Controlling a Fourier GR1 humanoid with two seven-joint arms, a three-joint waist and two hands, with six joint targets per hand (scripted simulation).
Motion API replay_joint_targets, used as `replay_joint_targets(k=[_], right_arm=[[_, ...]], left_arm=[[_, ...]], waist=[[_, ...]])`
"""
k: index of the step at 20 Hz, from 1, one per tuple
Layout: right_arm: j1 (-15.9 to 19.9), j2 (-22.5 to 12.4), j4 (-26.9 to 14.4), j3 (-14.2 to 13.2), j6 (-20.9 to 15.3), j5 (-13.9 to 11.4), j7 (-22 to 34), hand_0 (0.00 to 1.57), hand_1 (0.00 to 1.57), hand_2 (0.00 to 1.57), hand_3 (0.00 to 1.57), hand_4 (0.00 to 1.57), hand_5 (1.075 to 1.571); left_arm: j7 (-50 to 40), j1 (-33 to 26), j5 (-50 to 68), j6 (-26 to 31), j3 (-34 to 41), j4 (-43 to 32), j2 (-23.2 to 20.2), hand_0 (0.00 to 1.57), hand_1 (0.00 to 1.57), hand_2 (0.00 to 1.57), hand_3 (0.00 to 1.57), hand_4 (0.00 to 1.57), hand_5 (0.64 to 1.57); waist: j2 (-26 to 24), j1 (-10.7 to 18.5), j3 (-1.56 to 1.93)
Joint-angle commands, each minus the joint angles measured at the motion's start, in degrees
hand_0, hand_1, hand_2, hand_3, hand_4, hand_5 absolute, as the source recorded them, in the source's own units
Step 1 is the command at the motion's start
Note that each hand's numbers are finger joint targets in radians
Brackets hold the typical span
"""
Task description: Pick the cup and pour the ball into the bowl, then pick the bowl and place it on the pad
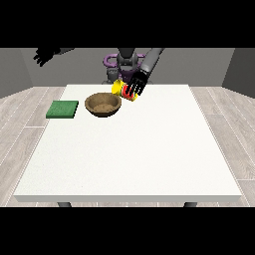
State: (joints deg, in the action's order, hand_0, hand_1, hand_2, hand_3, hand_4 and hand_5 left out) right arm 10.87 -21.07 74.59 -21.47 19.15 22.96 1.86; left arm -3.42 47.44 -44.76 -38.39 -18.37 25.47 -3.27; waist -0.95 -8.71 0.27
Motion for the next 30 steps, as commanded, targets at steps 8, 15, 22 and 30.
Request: replay_joint_targets(k=[8, 15, 22, 30], right_arm=[[1.2, -0.9, -8.0, 0.1, 3.3, -0.9, -2.7, 0.0, 0.0, 0.0, 0.13, 0.69, 1.554], [5.6, -0.2, -10.3, 0.8, 1.9, -1.9, -3.9, 0.0, 0.0, 0.0, 0.29, 0.69, 1.552], [4.9, -0.5, -14.1, 1.0, 1.9, -2.7, -3.4, 0.0, 0.0, 0.0, 0.34, 0.69, 1.552], [4.3, 0.0, -12.8, 0.5, -1.8, -3.5, -3.0, 0.0, 0.0, 0.0, 0.18, 0.74, 1.553]], left_arm=[[-24.5, 9.2, -16.5, 10.6, -14.3, -2.1, 3.2, 1.35, 1.35, 1.57, 1.57, 1.36, 1.563], [-33.4, 14.4, -26.6, 20.8, -24.1, -1.4, 3.3, 1.22, 1.22, 1.57, 1.57, 1.06, 1.571], [-31.3, 10.8, -26.0, 36.9, -29.7, 9.3, 3.3, 0.19, 0.19, 1.25, 1.57, 1.11, 1.569], [-29.9, 7.3, -20.1, 25.3, -18.6, 17.9, -1.6, 0.75, 0.75, 1.57, 1.54, 1.11, 1.556]], waist=[[-2.8, 0.2, -0.2], [-2.0, -0.7, -0.22], [-5.9, -0.3, -0.24], [-5.7, 4.8, -0.36]])
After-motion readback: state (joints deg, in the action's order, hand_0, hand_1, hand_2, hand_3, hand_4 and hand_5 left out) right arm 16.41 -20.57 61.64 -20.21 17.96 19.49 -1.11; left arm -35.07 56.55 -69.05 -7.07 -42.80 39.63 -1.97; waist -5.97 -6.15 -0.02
